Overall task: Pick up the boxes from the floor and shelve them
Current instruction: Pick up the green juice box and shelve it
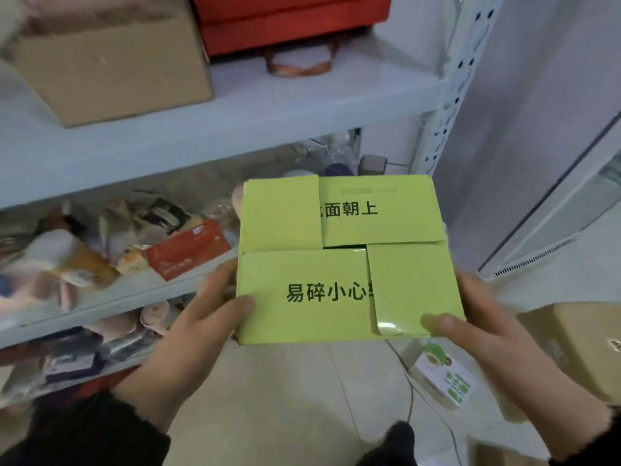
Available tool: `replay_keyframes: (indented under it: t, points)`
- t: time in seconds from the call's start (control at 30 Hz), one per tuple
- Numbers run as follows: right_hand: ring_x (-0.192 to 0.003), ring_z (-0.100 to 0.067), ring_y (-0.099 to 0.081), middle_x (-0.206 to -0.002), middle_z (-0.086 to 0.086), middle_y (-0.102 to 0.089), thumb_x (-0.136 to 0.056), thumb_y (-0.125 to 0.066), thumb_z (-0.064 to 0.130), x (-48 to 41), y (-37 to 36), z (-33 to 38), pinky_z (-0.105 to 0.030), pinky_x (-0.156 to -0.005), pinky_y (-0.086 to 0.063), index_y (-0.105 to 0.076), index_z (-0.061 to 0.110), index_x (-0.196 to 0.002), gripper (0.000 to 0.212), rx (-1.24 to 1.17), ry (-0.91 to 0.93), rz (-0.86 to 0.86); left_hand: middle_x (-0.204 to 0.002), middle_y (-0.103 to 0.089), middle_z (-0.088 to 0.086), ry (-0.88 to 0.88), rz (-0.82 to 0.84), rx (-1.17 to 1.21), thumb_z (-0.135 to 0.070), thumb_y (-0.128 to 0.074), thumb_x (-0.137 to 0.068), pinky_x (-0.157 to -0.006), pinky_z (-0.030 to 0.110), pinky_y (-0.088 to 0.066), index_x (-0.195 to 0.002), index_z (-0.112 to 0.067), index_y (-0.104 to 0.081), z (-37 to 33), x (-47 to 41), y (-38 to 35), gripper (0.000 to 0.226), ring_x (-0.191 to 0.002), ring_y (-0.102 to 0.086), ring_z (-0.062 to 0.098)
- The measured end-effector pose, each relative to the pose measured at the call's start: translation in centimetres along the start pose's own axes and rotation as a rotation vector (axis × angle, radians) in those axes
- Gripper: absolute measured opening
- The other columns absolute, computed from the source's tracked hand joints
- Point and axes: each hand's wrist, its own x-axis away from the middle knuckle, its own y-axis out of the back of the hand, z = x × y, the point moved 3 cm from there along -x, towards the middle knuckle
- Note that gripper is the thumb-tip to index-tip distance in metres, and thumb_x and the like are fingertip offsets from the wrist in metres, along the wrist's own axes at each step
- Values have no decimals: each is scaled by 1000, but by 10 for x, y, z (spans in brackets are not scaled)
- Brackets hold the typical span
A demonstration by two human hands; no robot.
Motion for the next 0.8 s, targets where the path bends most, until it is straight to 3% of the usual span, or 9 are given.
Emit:
replay_keyframes:
  t: [0.07,0.13,0.27,0.37,0.43,0.5,0.63,0.73,0.8]
  points:
    - [-132,-11,-52,-133,13,-59,-58,-80,68,1,-10,14,-20,-97,-49,-55,50,-135,83,28,73,-9,-139,-61,3,-82,19,-26,-49,-65,-75,-101,72,-39,-140,-45,-54,-20,23,15,66,-125,-56,36]
    - [-132,-9,-52,-138,7,-56,-52,-78,51,-1,-16,29,-14,-94,-48,-54,48,-137,88,0,130,-1,-153,-49,-1,-173,19,-7,-57,-63,-80,-108,62,-37,-148,-41,-47,-42,38,29,72,-140,-45,27]
    - [-126,-17,-61,-145,-13,-51,-47,-94,39,-14,-19,59,-25,-92,-55,-42,14,-147,115,9,189,91,-143,-55,6,-295,-35,-180,-81,-78,-53,-106,44,-39,-147,-13,-51,-49,44,70,119,-144,-40,38]
    - [-105,-7,-70,-130,-6,-64,-51,-96,35,-33,-10,91,-21,-78,-58,-39,12,-146,114,45,213,-3,-153,-45,8,-543,-20,-224,-61,-69,-83,-106,46,-45,-154,-26,-39,-109,58,39,85,-142,-45,30]
    - [-105,-2,-69,-122,10,-69,-48,-91,63,-49,-1,120,-17,-78,-57,-44,27,-141,110,111,297,-113,-151,-44,4,-573,-69,-177,-51,-71,-84,-104,50,-48,-152,-33,-40,-129,49,22,77,-139,-47,28]
    - [-105,3,-67,-117,23,-69,-46,-79,85,-72,11,145,-17,-80,-56,-46,43,-132,101,171,384,-175,-141,-45,-13,-622,-137,-191,-41,-70,-82,-100,39,-52,-140,-44,-50,-146,25,17,62,-132,-50,14]
    - [-105,6,-65,-116,27,-68,-70,-75,68,-140,26,179,-20,-84,-53,-48,65,-117,54,231,490,-162,-140,-37,-21,-594,-301,-386,-16,-62,-98,-90,-4,-35,-135,-41,-52,-179,-44,14,46,-124,-39,-19]
    - [-96,22,-59,-108,31,-66,-82,-73,56,-198,26,191,1,-74,-44,-46,62,-112,41,240,487,-100,-126,-40,-26,-539,-383,-505,-22,-59,-99,-85,-6,-32,-136,-37,-52,-195,-97,19,40,-121,-41,-12]
    - [-97,23,-58,-114,32,-63,-83,-69,56,-234,24,188,-3,-81,-46,-44,59,-115,41,328,470,-19,-114,-43,-22,-433,-451,-600,-36,-58,-98,-81,5,-39,-125,-35,-53,-195,-129,27,28,-105,-50,-6]
